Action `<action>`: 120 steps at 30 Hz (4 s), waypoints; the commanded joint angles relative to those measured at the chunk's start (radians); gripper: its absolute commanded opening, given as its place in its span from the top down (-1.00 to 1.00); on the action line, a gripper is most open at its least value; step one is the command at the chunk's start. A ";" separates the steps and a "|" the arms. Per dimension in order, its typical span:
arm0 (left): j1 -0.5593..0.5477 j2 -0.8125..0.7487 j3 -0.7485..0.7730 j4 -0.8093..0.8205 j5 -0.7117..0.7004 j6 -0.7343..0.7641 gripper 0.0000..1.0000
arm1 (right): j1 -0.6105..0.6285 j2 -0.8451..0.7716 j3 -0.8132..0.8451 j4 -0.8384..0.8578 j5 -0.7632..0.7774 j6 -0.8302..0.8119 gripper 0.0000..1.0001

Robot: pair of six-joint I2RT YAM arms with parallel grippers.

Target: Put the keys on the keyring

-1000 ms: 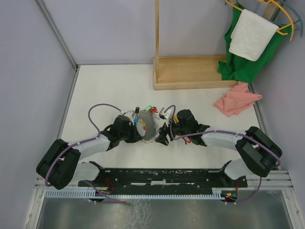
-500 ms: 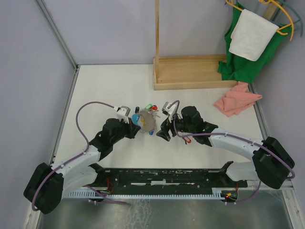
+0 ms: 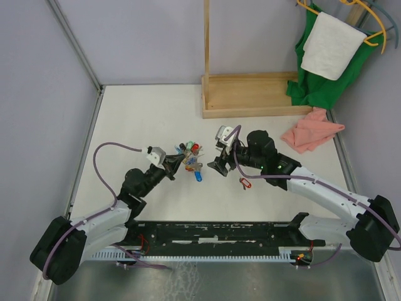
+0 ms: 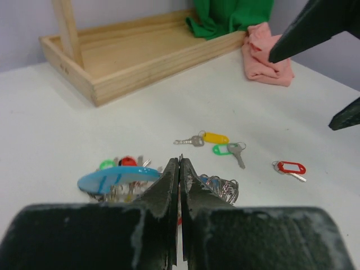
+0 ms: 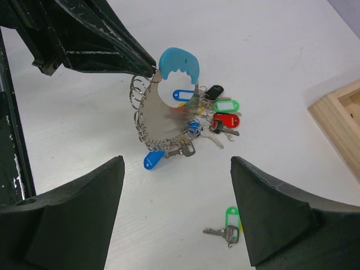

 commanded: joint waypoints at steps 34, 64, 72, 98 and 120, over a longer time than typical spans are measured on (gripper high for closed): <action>0.003 0.191 0.038 0.521 0.542 0.074 0.95 | -0.024 0.130 0.033 0.039 -0.419 -0.231 0.11; 0.002 0.238 0.022 0.505 0.472 0.031 0.95 | -0.023 0.142 -0.018 0.227 -0.515 -0.065 0.29; 0.001 0.247 0.018 0.512 0.500 0.025 0.95 | -0.023 0.165 -0.041 0.333 -0.457 0.004 0.36; 0.000 0.195 0.002 0.507 0.531 0.022 0.95 | -0.035 0.205 -0.034 0.216 -0.458 -0.086 0.67; 0.001 -0.012 0.045 0.033 0.489 0.185 0.46 | -0.027 0.235 0.278 -0.426 -0.394 -0.370 0.99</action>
